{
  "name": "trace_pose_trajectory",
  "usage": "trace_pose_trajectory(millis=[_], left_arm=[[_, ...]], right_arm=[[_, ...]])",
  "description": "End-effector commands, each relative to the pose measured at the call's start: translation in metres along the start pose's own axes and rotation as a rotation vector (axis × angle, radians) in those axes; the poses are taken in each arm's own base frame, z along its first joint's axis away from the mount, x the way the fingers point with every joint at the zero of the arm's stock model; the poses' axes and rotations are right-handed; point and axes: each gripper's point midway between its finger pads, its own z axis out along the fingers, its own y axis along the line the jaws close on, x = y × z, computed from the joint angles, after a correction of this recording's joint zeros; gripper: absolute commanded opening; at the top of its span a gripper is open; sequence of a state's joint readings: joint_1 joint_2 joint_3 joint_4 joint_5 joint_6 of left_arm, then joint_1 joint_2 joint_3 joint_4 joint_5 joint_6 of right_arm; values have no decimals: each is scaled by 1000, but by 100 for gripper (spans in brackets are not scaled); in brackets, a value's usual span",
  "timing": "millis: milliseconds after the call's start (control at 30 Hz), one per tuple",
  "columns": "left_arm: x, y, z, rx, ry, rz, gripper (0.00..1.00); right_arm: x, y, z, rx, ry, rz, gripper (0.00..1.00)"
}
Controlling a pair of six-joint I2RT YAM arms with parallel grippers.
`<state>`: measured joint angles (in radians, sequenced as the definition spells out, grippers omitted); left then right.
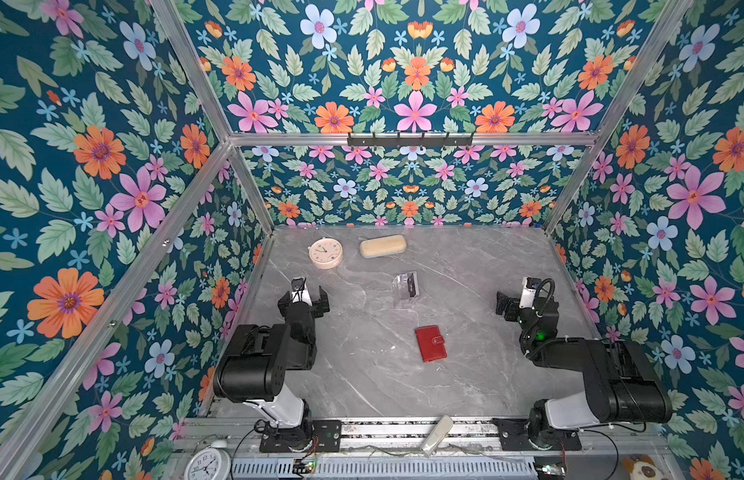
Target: Put the credit cards into the card holder
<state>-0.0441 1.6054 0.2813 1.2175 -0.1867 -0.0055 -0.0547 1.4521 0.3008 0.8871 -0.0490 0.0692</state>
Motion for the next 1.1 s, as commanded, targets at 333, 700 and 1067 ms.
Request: trace_pose_trajectory(millis=[333,700,1067], left_arm=[[-5,1,0,-4,-18,-13,100],[-4,1,1,-3,-16,-14,100],[-15,15,-6,-76,-37,-44,100]], right_arm=[[-9,2,1,-7,-33,-10,99],[-10,2,1,-8,-34,-8,99],[-26,-13,-10,92,-43,31,99]])
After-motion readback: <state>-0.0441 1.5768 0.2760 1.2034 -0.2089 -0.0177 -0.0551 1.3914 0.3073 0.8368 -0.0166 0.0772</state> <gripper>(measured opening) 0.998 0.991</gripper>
